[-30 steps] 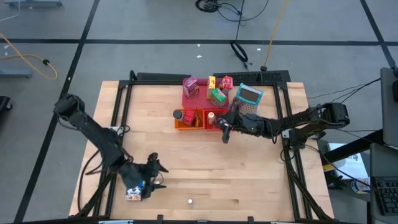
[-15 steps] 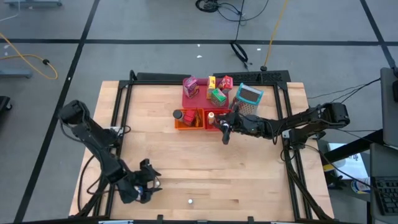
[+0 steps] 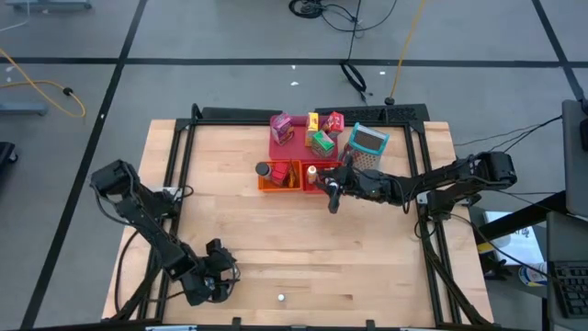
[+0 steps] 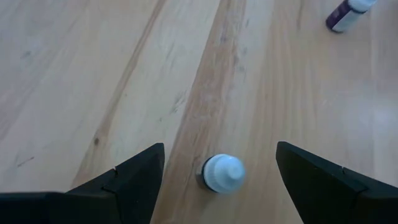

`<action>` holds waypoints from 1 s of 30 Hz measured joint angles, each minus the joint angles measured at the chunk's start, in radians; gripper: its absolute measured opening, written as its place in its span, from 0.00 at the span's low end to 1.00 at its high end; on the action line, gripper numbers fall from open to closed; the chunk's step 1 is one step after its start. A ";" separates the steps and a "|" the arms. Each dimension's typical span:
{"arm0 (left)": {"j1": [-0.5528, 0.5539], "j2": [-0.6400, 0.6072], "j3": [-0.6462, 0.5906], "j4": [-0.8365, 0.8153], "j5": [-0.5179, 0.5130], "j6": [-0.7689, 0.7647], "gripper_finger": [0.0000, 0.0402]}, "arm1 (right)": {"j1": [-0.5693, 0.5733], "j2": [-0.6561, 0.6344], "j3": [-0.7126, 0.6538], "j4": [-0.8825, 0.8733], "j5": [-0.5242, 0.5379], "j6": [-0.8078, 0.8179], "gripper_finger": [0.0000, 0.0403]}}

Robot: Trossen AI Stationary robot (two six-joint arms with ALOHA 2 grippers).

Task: Pick & Place Kitchen Items
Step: Put the green food coloring bottle into the red bin

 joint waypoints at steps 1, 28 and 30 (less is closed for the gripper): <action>0.000 0.008 0.000 0.003 0.000 0.000 0.77 | 0.000 0.000 0.000 0.000 0.000 -0.001 0.40; 0.022 0.034 0.000 0.041 0.005 0.132 0.12 | 0.000 0.000 0.000 -0.009 0.000 -0.003 0.40; 0.049 0.029 0.000 0.040 0.013 0.130 0.12 | 0.000 0.000 0.000 -0.012 0.000 -0.003 0.40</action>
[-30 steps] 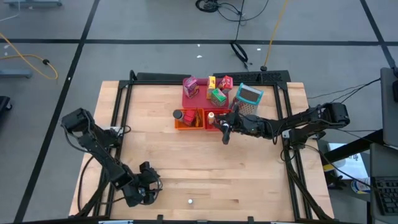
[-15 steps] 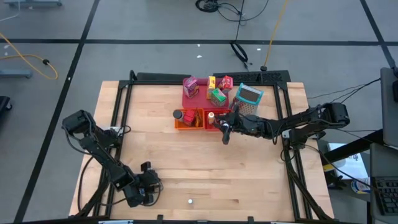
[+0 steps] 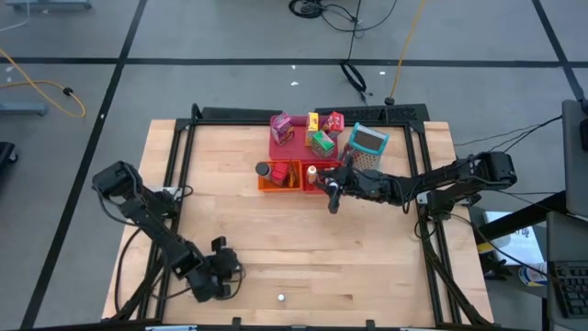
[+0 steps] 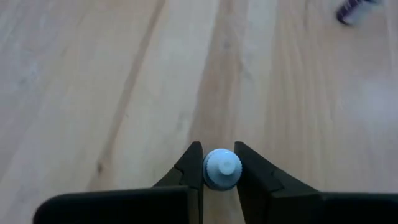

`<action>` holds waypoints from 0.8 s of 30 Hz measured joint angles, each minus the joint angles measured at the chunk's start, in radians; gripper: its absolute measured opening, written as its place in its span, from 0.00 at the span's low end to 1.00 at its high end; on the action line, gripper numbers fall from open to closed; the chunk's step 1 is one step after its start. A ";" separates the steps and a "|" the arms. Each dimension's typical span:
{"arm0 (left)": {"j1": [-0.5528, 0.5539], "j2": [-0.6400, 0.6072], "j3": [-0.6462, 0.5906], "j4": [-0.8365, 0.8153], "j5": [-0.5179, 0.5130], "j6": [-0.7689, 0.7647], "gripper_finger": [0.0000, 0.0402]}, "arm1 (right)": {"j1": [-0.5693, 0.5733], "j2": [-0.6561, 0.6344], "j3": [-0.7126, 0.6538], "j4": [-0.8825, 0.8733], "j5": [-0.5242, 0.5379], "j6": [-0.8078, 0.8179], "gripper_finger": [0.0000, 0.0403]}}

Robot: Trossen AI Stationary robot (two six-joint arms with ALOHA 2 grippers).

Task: Pick & Place Kitchen Items
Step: Put the green food coloring bottle into the red bin

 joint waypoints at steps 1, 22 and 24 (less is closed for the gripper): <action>0.019 -0.006 0.000 0.000 0.015 0.005 0.13 | 0.000 0.000 0.000 -0.003 0.000 0.000 0.40; 0.535 -0.207 0.011 0.165 0.301 0.519 0.15 | 0.000 0.000 0.000 -0.011 -0.002 0.000 0.40; 0.582 -0.207 0.030 0.165 0.318 0.541 0.15 | 0.000 0.000 0.000 -0.011 -0.002 0.000 0.40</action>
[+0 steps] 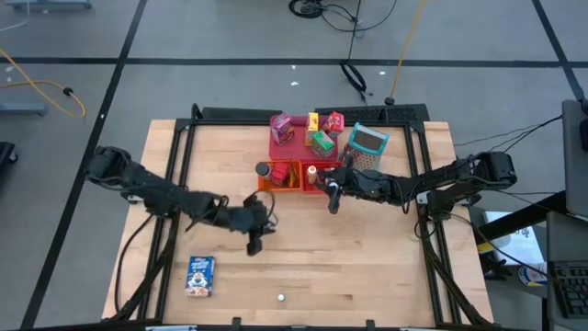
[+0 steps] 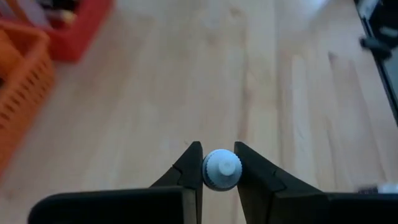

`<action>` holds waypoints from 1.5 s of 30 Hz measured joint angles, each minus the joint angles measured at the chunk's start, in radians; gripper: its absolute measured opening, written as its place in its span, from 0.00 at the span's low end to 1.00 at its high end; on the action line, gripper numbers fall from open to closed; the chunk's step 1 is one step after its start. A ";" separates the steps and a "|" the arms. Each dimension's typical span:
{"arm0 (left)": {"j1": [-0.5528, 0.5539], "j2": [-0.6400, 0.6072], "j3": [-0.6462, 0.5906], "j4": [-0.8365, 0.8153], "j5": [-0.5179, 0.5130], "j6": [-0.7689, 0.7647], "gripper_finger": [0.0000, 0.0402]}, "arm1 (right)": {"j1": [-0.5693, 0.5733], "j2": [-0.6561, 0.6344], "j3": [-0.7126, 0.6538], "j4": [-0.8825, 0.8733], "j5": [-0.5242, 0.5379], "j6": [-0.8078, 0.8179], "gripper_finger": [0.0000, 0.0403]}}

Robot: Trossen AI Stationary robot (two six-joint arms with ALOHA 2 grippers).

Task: Pick & Place Kitchen Items
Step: Put the green food coloring bottle into the red bin

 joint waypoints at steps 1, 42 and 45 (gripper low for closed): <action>0.024 0.000 0.010 -0.001 0.009 0.013 0.15 | 0.000 0.000 0.000 0.000 0.000 0.000 0.40; 0.483 0.331 0.467 -0.076 0.177 0.336 0.16 | 0.028 0.000 0.000 0.017 0.001 -0.028 0.40; 0.507 0.353 0.468 -0.036 0.232 0.328 0.16 | 0.028 0.000 0.000 0.019 0.001 -0.030 0.40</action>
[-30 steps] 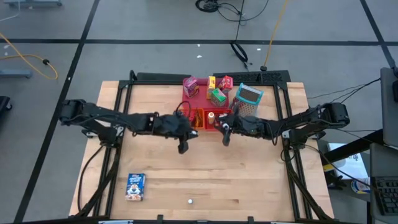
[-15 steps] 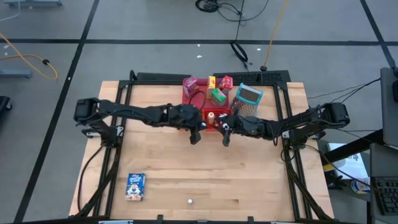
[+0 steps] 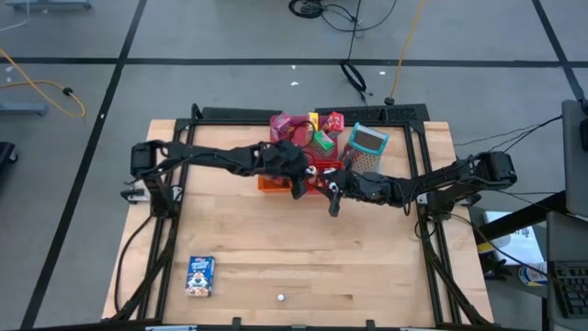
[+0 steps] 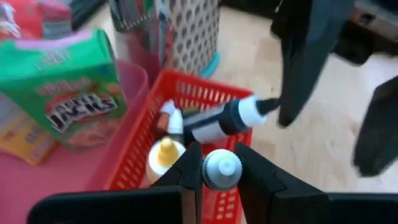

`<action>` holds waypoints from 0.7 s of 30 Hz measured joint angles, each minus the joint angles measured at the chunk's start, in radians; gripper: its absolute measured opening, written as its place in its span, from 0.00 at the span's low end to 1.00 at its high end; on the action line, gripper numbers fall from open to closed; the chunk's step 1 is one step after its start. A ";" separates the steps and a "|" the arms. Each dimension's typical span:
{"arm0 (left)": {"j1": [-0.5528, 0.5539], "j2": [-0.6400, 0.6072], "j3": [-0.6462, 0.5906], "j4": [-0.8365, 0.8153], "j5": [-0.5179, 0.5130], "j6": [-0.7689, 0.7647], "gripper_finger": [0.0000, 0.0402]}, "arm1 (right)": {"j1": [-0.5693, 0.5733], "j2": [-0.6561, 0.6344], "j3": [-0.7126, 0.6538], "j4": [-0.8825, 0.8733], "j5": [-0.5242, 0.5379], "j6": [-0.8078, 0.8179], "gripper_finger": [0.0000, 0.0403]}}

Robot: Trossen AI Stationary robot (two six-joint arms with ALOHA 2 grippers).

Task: Pick & Place Kitchen Items
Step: Put the green food coloring bottle into the red bin

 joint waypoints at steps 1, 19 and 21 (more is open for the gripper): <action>0.006 0.008 0.000 0.003 0.017 -0.003 0.16 | 0.000 0.000 0.000 0.000 0.000 0.000 0.40; 0.019 0.076 -0.001 0.078 0.029 0.030 0.16 | 0.000 0.000 0.000 -0.003 0.001 0.000 0.40; 0.019 0.076 -0.001 0.077 0.004 0.031 0.16 | 0.000 0.000 0.000 -0.003 0.001 0.000 0.40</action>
